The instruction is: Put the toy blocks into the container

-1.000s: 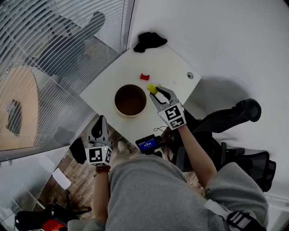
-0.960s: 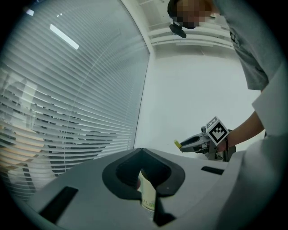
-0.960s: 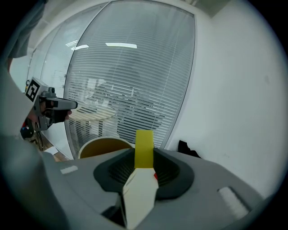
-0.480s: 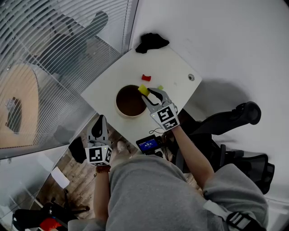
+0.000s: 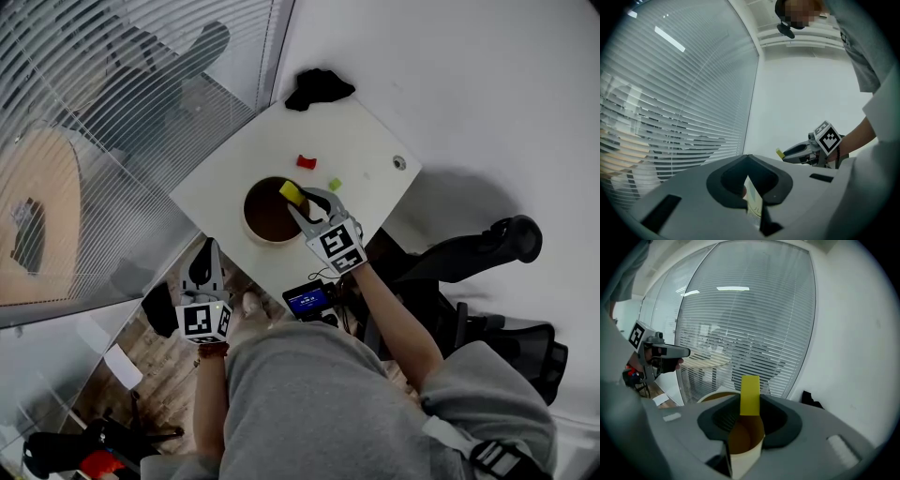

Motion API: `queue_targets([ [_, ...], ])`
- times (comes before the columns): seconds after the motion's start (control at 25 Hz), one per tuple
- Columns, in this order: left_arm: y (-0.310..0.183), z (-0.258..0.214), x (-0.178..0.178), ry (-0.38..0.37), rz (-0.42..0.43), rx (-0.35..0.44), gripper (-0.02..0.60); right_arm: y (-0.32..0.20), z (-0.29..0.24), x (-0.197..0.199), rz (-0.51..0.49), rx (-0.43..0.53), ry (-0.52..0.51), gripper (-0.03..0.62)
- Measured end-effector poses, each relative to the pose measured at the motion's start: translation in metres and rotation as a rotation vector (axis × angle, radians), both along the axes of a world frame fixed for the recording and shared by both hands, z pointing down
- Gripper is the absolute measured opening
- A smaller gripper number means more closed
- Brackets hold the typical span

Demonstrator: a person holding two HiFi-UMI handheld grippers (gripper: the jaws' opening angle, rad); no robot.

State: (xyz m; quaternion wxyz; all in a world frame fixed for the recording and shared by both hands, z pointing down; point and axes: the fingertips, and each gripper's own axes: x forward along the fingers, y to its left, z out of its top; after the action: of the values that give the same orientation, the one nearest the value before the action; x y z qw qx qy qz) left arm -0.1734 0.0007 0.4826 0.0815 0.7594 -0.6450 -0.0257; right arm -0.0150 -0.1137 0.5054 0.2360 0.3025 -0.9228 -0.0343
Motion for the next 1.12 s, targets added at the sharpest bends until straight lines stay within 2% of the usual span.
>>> queue_targets([
  [0.44, -0.003, 0.002, -0.003, 0.0, -0.001, -0.005, 0.008, 0.001, 0.006, -0.004, -0.009, -0.018, -0.002, 0.141],
  [0.56, -0.003, 0.004, -0.001, 0.002, 0.004, -0.009, 0.008, 0.01, 0.014, -0.01, -0.062, -0.045, 0.013, 0.143],
  [0.68, -0.004, 0.005, 0.002, 0.0, 0.011, -0.012, 0.008, 0.019, 0.023, -0.012, -0.11, -0.073, 0.025, 0.178],
  [1.12, -0.005, 0.008, 0.01, -0.011, 0.029, -0.028, 0.008, 0.009, 0.021, 0.012, -0.047, -0.072, -0.007, 0.167],
])
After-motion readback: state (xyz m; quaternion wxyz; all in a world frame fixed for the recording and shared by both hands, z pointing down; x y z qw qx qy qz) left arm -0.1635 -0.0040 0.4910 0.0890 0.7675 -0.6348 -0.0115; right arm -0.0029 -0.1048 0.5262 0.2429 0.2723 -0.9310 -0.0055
